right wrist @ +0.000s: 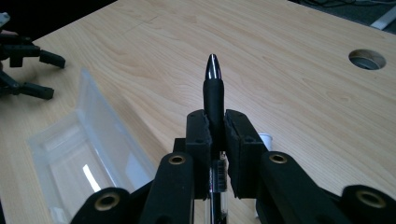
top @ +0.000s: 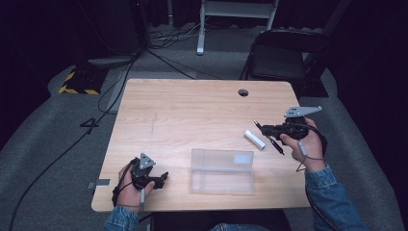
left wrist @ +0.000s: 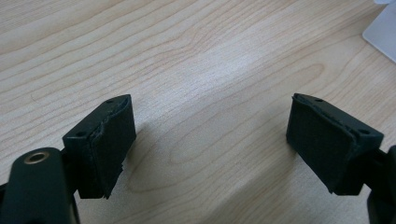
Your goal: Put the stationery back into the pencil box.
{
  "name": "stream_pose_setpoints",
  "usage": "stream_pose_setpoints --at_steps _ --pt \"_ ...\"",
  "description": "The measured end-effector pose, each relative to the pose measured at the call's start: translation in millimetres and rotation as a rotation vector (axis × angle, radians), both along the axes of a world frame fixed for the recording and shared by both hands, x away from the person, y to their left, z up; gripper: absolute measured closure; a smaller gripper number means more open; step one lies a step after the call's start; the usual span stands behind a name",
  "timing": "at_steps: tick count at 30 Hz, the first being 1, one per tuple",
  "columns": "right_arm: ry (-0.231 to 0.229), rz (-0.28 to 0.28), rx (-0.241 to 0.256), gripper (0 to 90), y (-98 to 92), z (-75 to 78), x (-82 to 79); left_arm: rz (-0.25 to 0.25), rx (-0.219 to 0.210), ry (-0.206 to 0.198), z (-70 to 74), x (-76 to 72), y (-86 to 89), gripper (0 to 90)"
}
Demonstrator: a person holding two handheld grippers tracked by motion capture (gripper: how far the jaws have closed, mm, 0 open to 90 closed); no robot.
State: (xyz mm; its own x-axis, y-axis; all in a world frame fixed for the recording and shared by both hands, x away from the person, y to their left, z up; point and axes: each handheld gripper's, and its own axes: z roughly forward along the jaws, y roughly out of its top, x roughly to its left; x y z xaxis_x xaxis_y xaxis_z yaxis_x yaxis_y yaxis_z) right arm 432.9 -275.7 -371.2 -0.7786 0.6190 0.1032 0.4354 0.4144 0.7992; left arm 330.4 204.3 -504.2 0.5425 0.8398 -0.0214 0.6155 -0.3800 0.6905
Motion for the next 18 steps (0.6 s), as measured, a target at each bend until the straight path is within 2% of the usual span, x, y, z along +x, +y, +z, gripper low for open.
stream_pose_setpoints --at_steps 7,11,18 --pt "-0.013 0.049 0.003 80.6 10.0 2.5 -10.2 -0.001 0.000 0.001 0.0 0.1 0.0 16.1" --pt "-0.027 0.098 0.003 80.6 20.7 3.3 -17.8 -0.001 0.000 0.001 0.0 0.1 0.0 16.1" --pt "-0.037 0.163 0.015 80.6 35.2 -2.0 -26.5 -0.001 -0.001 0.001 0.0 0.2 0.0 16.0"
